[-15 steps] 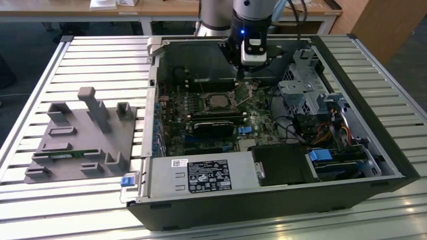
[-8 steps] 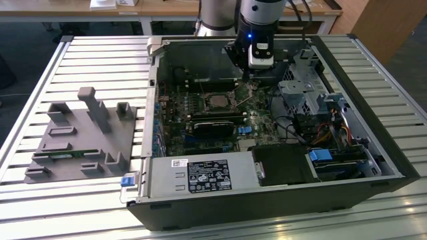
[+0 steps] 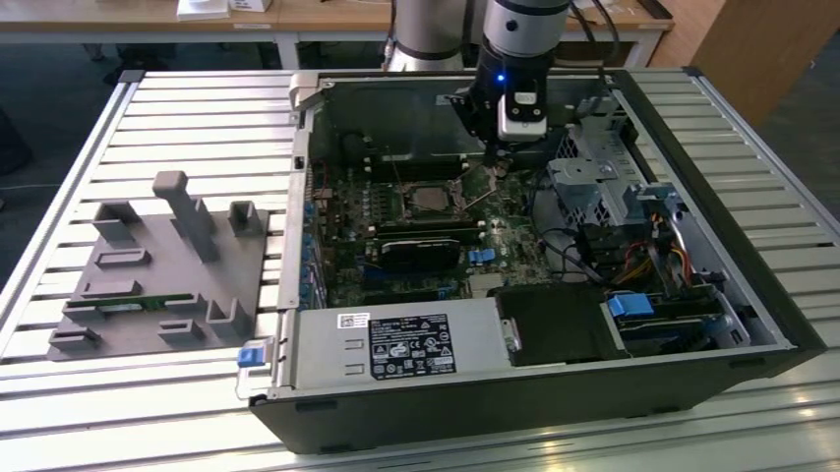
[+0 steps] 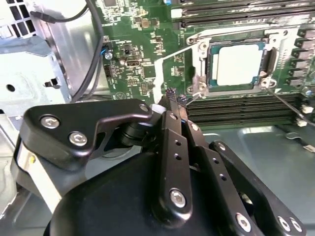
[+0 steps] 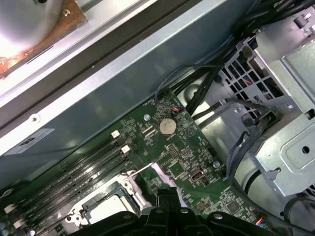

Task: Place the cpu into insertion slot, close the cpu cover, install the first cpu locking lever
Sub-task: 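Place the cpu into insertion slot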

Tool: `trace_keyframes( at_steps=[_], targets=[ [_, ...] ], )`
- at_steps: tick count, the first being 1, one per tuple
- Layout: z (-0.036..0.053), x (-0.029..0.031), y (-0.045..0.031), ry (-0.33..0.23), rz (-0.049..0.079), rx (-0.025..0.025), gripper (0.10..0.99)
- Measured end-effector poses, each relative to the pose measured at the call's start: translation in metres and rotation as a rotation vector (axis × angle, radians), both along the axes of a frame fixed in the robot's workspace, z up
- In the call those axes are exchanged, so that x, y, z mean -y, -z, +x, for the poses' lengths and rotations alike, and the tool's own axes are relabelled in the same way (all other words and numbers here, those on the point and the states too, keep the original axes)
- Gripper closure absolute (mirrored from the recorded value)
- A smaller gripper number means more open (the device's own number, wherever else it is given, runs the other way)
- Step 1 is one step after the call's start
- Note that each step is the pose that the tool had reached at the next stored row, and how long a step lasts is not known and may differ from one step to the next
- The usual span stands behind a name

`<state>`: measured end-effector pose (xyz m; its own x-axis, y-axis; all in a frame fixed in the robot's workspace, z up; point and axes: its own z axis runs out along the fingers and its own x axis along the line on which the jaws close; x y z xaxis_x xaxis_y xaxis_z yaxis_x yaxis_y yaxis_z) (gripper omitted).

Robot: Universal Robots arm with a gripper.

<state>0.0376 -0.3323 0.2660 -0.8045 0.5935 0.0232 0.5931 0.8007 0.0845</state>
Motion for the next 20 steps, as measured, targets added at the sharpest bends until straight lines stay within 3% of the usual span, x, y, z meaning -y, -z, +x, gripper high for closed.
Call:
trace_keyframes(
  at_steps=[5, 9, 20],
  targets=[
    [0.0054, -0.0006, 0.0052, 0.004, 0.000, 0.0002, 0.980],
    [0.0069, -0.0009, 0.0085, 0.047, 0.000, 0.0001, 0.980],
    [0.0206, -0.0036, 0.0125, 0.047, 0.000, 0.0001, 0.980]
  ],
)
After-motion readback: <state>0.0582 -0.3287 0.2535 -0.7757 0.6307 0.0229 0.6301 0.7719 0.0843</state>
